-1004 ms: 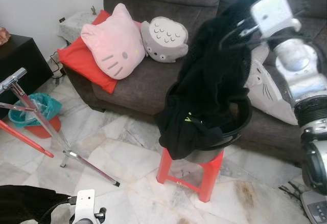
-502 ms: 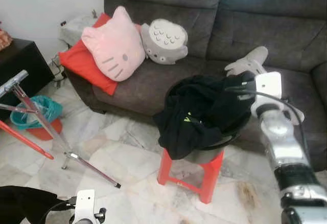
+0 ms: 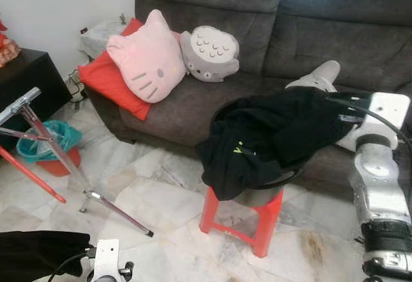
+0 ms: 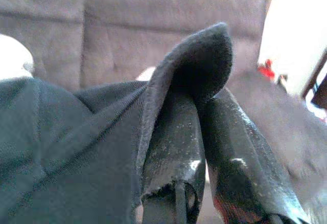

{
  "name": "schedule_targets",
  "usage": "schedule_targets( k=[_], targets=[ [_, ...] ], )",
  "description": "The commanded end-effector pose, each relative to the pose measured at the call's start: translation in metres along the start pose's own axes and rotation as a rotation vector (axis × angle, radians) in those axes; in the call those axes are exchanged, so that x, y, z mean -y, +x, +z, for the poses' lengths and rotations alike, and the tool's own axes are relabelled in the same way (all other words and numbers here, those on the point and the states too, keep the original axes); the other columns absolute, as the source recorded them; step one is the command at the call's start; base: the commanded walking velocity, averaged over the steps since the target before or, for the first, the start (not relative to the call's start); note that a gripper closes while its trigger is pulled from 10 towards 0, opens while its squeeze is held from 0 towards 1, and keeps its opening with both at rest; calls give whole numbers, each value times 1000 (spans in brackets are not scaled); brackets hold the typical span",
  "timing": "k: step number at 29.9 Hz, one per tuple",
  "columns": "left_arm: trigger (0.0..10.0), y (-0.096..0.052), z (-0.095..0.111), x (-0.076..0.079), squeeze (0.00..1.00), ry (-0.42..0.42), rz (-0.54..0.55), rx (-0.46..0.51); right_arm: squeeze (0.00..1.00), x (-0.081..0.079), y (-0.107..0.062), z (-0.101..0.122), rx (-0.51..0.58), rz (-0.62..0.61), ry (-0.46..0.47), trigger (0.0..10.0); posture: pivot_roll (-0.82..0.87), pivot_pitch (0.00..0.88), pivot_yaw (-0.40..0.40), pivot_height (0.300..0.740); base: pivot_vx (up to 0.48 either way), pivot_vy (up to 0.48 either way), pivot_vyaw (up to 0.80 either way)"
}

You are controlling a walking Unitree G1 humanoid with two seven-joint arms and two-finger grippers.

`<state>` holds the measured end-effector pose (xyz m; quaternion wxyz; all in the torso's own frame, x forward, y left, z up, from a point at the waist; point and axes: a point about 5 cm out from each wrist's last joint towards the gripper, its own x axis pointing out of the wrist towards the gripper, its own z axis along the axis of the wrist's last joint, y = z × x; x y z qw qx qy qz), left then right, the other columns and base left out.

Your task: Hang hanger

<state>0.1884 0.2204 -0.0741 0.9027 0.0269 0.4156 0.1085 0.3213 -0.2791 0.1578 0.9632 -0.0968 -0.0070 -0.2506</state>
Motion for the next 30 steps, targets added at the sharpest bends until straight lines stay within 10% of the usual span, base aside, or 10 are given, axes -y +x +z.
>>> schedule_targets(
  k=[1, 4, 5, 6, 13, 14, 15, 30],
  targets=[
    [10000, 0, -3, -5, 0, 21, 5, -13, 0, -2, -5, -7, -40, 1, 19, 0, -117, 0, 36, 728, 0, 0, 0],
    [10000, 0, -3, -5, 0, 23, 7, -13, 0, -7, -12, -18, -86, 15, 6, 235, -116, 0, 35, 728, 0, 0, 0],
    [10000, 0, -3, -5, 0, 24, 7, -13, 0, -8, -14, -23, -105, 17, 12, 3176, -114, 0, 34, 728, 0, 0, 0],
    [10000, 0, -3, -6, 0, 24, 7, -13, 0, -12, -17, -30, -138, 28, 13, 10000, -114, 0, 34, 728, 0, 0, 0],
    [10000, 0, -3, -5, 0, 25, 7, -14, 0, -17, -21, -39, -175, 51, 20, 10000, -111, 0, 34, 728, 0, 0, 0],
    [10000, 0, -3, -5, 0, 23, 6, -14, 804, -17, -22, -40, -184, 55, 13, 10000, -111, 0, 34, 728, 0, 0, 0],
    [10000, 0, -3, -5, 0, 21, 5, -15, 1000, -16, -22, -43, -197, 55, -9, 10000, -112, 0, 33, 728, 0, 0, 0],
    [10000, -1, -4, -4, 0, 15, 3, -17, 1000, -15, -47, -76, -302, 58, -65, 10000, -110, 0, 28, 728, 0, 0, 0]
  ],
)
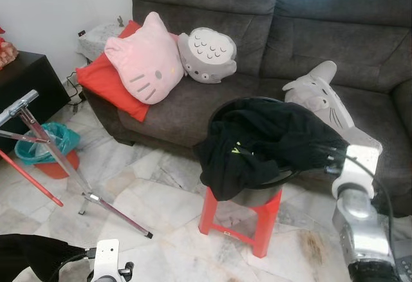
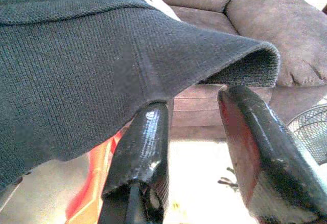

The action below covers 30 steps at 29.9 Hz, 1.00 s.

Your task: Hang hanger

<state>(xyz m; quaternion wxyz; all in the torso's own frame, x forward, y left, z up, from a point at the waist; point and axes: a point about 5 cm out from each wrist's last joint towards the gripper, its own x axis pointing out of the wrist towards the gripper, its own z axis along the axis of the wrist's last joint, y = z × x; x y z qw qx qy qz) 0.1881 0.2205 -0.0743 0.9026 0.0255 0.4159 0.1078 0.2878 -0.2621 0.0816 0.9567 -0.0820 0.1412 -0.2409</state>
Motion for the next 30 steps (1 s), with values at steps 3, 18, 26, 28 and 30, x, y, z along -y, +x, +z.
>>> schedule_targets(
  k=[3, 18, 26, 28, 30],
  targets=[
    [10000, -1, -4, -4, 0, 16, 5, -17, 1000, -2, -7, -15, -29, 19, -51, 10000, -108, 0, 27, 728, 0, 0, 0],
    [10000, -1, -5, -4, 0, 15, 4, -18, 0, -11, -35, -43, 34, 196, -501, 10000, -108, 0, 20, 728, 0, 0, 0],
    [10000, -1, -4, -4, 0, 12, 3, -15, 0, -6, -58, -39, 320, 306, -1096, 10000, -112, 0, 17, 728, 0, 0, 0],
    [10000, -1, -4, -4, 0, 11, 3, -14, 0, -4, -61, -36, 358, 306, -1157, 10000, -112, 0, 17, 728, 0, 0, 0],
    [10000, -1, -3, -4, 0, 11, 3, -13, 0, -2, -62, -33, 367, 288, -1176, 10000, -115, 0, 17, 728, 0, 0, 0]
  ],
)
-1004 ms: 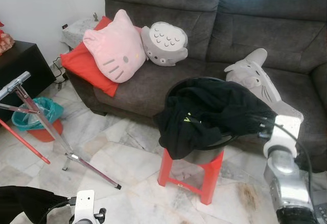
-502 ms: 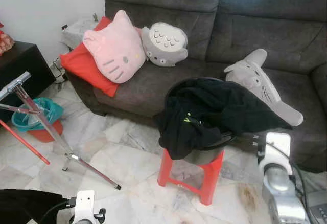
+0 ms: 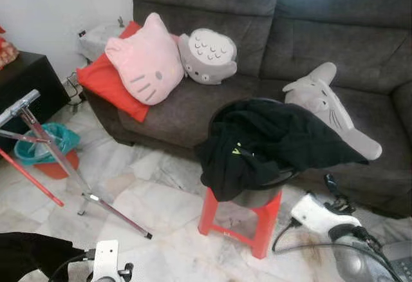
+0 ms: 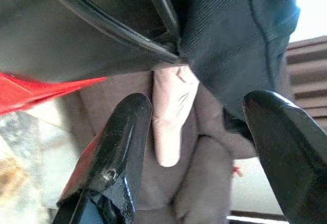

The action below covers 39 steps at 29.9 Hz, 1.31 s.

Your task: Hang hanger

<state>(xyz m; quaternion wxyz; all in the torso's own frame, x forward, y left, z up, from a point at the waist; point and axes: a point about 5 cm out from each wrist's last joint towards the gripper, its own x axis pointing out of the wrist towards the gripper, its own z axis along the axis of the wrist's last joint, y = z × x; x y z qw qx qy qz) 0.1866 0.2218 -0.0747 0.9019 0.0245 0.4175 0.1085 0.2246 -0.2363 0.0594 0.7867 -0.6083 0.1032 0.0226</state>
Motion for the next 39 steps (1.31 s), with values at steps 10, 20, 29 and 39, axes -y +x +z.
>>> schedule_targets(
  k=[10, 20, 29, 39],
  targets=[
    [10000, 0, 0, -2, 0, 9, 1, -5, 0, 29, 1, -29, -121, -90, -166, 10000, -118, 0, 20, 728, 0, 0, 0],
    [10000, 1, 2, -2, 0, 9, 1, 2, 0, 63, 23, -42, -161, -160, -238, 10000, -116, 0, 25, 728, 0, 0, 0],
    [10000, 1, 3, -2, 0, 6, 3, 5, 0, 60, 45, -27, -114, -151, -208, 10000, -106, 0, 26, 728, 0, 0, 0],
    [10000, 1, 4, -1, 0, 5, 4, 9, 0, 44, 50, -28, -115, -95, -188, 10000, -104, 0, 27, 728, 0, 0, 0]
  ],
)
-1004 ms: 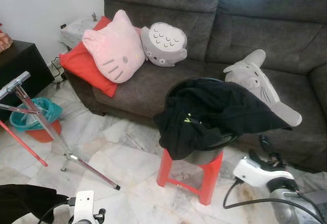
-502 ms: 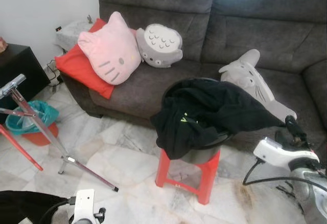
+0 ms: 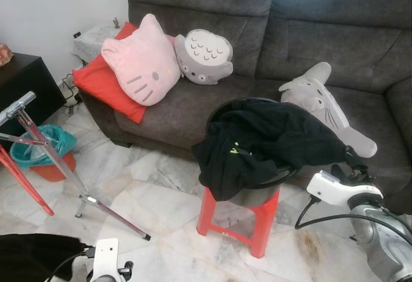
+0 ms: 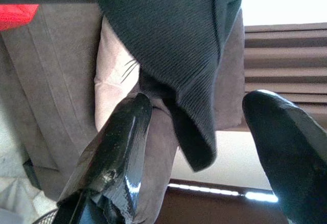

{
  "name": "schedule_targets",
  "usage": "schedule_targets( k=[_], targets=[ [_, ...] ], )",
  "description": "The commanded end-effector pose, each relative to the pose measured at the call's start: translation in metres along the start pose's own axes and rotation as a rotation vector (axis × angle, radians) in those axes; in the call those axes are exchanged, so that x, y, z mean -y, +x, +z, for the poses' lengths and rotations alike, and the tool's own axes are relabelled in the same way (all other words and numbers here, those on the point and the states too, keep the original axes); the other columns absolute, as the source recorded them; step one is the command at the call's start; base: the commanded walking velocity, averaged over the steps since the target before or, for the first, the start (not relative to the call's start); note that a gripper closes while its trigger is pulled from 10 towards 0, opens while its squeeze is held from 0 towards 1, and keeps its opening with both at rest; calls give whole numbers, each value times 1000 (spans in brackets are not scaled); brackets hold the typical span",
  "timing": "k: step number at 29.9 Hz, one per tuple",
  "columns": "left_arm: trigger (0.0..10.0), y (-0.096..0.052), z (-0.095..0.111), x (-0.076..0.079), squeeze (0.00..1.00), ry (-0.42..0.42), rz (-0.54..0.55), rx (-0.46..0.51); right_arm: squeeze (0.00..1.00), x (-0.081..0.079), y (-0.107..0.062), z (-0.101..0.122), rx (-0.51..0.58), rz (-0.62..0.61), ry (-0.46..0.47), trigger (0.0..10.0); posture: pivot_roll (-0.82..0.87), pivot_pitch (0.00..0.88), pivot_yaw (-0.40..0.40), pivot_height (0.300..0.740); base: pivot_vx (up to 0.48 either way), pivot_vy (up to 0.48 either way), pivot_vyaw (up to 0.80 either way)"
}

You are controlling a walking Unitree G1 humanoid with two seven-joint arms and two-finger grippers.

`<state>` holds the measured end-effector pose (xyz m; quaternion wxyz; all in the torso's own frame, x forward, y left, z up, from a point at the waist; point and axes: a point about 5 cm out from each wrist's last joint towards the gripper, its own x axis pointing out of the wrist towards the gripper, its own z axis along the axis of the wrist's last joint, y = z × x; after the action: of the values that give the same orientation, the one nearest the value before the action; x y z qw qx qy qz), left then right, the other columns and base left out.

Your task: Hang hanger

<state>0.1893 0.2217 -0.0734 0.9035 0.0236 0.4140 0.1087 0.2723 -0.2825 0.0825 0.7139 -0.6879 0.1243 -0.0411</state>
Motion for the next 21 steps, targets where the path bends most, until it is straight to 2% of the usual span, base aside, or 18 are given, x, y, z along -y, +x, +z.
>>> schedule_targets(
  k=[1, 8, 21],
  targets=[
    [10000, 0, 1, -1, 0, 8, 4, 3, 0, 3, 4, 4, 15, -8, 11, 10000, -104, 0, 27, 728, 0, 0, 0],
    [10000, 0, 2, -1, 0, 10, 5, 9, 0, 4, 15, 8, 30, -5, 4, 10000, -102, 0, 27, 728, 0, 0, 0],
    [10000, 1, 3, -1, 0, 7, 9, 15, 0, 0, 23, 19, 75, 22, -13, 10000, -97, 0, 26, 728, 0, 0, 0]
  ],
)
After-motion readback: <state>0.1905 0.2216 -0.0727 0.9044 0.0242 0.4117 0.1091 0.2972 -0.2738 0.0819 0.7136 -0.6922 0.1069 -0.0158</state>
